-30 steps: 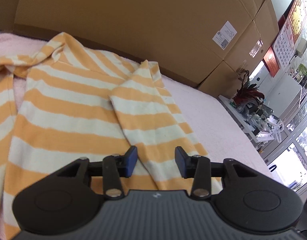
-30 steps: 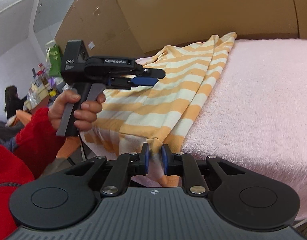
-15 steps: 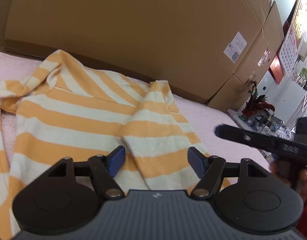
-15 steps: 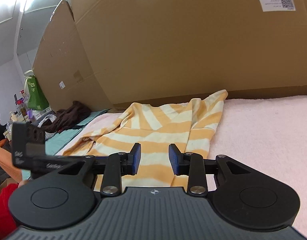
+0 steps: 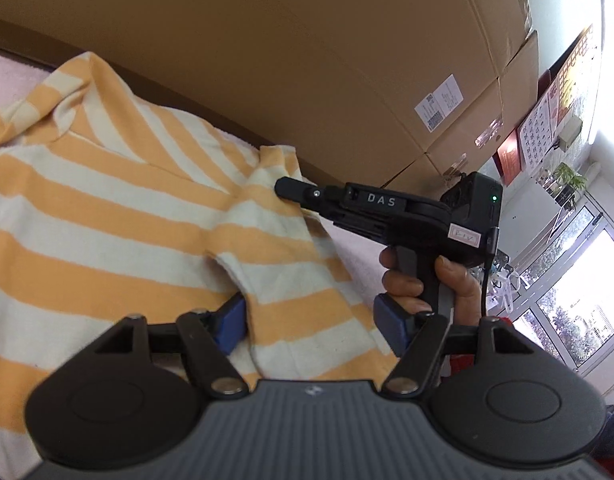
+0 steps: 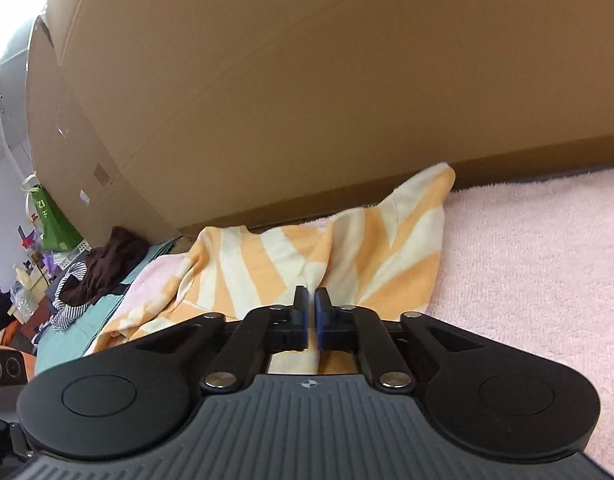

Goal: Fold clothes

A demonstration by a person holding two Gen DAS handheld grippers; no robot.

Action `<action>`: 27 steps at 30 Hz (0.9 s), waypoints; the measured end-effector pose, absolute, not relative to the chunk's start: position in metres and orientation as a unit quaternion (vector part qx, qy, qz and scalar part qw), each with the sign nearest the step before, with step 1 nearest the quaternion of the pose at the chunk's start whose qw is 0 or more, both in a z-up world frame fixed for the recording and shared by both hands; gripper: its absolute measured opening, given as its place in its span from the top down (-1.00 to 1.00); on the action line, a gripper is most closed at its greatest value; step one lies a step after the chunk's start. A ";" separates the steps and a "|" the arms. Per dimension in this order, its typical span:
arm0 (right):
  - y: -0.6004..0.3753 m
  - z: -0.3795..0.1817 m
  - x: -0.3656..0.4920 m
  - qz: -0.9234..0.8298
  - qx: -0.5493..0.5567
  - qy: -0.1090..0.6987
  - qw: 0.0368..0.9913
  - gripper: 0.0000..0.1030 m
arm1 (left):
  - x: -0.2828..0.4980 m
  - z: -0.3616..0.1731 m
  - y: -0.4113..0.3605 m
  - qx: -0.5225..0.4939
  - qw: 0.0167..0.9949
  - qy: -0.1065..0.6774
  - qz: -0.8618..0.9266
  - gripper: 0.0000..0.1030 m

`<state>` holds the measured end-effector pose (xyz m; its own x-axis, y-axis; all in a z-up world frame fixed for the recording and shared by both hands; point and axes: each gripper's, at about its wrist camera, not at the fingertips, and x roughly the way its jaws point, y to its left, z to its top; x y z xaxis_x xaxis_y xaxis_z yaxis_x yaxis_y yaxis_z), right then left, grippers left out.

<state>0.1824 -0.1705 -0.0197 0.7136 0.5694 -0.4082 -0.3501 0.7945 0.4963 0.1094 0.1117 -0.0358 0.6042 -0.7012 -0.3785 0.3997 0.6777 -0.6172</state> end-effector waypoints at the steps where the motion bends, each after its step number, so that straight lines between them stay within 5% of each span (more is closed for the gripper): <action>1: -0.172 -0.018 0.179 0.252 0.189 0.274 0.909 0.92 | 0.109 -0.035 0.111 -0.241 0.864 0.307 -0.318 -0.35; 4: -0.175 -0.012 0.172 0.246 0.174 0.258 0.918 0.92 | 0.110 -0.034 0.112 -0.233 0.868 0.307 -0.313 -0.25; 6: -0.176 -0.009 0.172 0.240 0.169 0.250 0.922 0.92 | 0.108 -0.032 0.108 -0.218 0.870 0.308 -0.317 0.05; 8: -0.177 -0.006 0.172 0.234 0.165 0.243 0.927 0.92 | 0.106 -0.030 0.104 -0.203 0.872 0.309 -0.322 0.56; 10: -0.175 -0.007 0.176 0.220 0.154 0.242 0.932 0.92 | 0.105 -0.028 0.100 -0.198 0.869 0.306 -0.335 0.68; 16: -0.173 -0.014 0.183 0.190 0.128 0.276 0.933 0.91 | 0.122 -0.037 0.100 -0.230 0.864 0.325 -0.307 0.67; 20: -0.179 -0.007 0.178 0.190 0.148 0.262 0.934 0.91 | 0.122 -0.039 0.106 -0.241 0.868 0.320 -0.293 0.23; 27: -0.180 -0.009 0.180 0.157 0.134 0.280 0.938 0.88 | 0.121 -0.042 0.108 -0.253 0.854 0.322 -0.319 0.23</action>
<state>0.1803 -0.1797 -0.0094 0.7945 0.3690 -0.4823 -0.2193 0.9150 0.3387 0.1210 0.1080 -0.0415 0.5883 -0.7086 -0.3895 0.3822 0.6682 -0.6382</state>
